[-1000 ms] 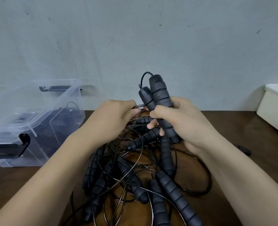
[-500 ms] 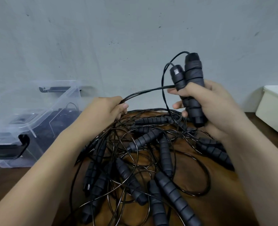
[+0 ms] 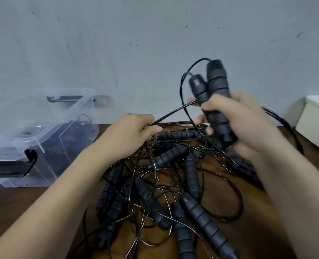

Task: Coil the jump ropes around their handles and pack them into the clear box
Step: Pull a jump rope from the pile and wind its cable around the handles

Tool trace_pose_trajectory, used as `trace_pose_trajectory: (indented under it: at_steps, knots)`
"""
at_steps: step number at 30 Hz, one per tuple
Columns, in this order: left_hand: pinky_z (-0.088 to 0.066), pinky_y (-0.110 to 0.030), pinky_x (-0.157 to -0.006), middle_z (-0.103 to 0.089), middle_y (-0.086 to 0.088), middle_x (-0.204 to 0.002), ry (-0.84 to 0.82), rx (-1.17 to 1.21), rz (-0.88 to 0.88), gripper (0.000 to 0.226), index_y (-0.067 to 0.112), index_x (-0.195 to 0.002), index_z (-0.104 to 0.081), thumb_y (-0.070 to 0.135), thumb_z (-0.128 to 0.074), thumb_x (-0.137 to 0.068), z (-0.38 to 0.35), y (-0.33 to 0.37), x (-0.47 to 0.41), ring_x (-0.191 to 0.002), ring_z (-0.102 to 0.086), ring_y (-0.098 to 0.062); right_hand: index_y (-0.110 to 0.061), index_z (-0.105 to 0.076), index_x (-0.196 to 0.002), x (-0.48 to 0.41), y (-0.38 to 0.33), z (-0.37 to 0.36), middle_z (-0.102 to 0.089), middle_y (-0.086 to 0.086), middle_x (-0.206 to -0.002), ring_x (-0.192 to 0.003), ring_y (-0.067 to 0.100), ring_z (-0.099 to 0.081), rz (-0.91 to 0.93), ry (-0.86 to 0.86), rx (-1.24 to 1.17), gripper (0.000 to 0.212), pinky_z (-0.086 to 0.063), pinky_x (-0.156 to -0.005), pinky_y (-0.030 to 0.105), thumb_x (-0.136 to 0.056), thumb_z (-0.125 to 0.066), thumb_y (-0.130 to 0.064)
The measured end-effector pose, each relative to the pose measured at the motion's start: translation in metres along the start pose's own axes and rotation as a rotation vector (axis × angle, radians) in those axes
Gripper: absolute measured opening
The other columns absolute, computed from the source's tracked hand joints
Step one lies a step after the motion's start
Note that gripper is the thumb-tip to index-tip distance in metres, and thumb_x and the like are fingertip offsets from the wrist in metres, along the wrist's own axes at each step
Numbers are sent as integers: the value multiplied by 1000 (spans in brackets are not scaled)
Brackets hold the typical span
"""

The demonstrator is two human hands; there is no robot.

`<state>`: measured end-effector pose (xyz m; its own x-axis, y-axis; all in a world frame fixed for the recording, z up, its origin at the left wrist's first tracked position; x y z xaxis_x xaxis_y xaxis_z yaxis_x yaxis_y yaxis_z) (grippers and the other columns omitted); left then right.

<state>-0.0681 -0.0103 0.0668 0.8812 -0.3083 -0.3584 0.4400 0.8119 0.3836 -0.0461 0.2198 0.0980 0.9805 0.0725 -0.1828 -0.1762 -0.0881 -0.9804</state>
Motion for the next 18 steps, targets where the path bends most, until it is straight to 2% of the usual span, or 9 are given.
trace_pose_trajectory:
  at_steps: [2, 5, 7, 11, 13, 15, 18]
  knots:
    - [-36, -30, -56, -56, 5, -63, -8, 16, -1, 34, 23, -77, -57, 45, -62, -104, 2, -1, 0, -58, -47, -9, -1, -71, -117, -4, -4, 12, -79, 13, -122, -82, 22, -71, -3, 15, -28, 23, -45, -52, 28, -96, -62, -7]
    - [-37, -29, -58, -55, 9, -64, 5, 56, 5, 30, 27, -78, -58, 42, -66, -102, 7, 0, -1, -60, -47, -7, -2, -70, -119, -5, -4, 18, -79, 9, -121, -83, 23, -73, 2, 50, 7, 24, -46, -53, 29, -97, -64, -7]
    - [-37, -30, -58, -54, 8, -63, 33, 59, -2, 30, 26, -78, -58, 41, -64, -103, 10, 3, 0, -61, -47, -8, -5, -70, -116, -2, -3, 11, -79, 11, -118, -79, 22, -74, 13, 42, 35, 21, -48, -53, 29, -95, -67, -7]
    - [-31, -20, -56, -52, 8, -66, 49, 54, -84, 29, 25, -79, -56, 38, -64, -104, 7, 28, 4, -64, -49, -4, -11, -73, -102, 7, 8, -19, -77, 22, -89, -68, 17, -70, 27, -62, 161, 11, -49, -55, 32, -92, -69, -7]
    - [-31, -19, -57, -50, 8, -67, 50, 14, -118, 31, 23, -78, -53, 35, -65, -103, 2, 36, 4, -64, -47, -2, -15, -75, -98, 11, 17, -31, -77, 21, -85, -66, 14, -69, 19, -111, 242, 9, -51, -57, 33, -91, -71, -11]
    - [-29, -21, -56, -51, 8, -68, 42, 0, -100, 31, 21, -78, -53, 36, -66, -103, -3, 32, 4, -64, -47, -2, -16, -76, -96, 13, 21, -34, -79, 16, -83, -65, 12, -68, -1, -119, 264, 8, -52, -58, 31, -90, -71, -12]
    - [-32, -30, -57, -56, 7, -69, -9, -22, -34, 34, 25, -75, -53, 44, -67, -100, -8, 21, 4, -64, -50, -7, -15, -74, -90, 9, 18, -25, -78, 18, -82, -54, 8, -63, -23, -69, 216, 8, -48, -49, 25, -90, -71, -8]
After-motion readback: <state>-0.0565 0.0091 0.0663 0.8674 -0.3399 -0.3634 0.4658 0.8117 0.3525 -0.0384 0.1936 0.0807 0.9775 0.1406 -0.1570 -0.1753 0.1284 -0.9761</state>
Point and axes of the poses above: each hand's wrist, its own x-axis away from the middle knuckle, its own z-axis out of the back of the hand, y = z × x, the point moved 7 cm from there along -x, towards the middle knuckle
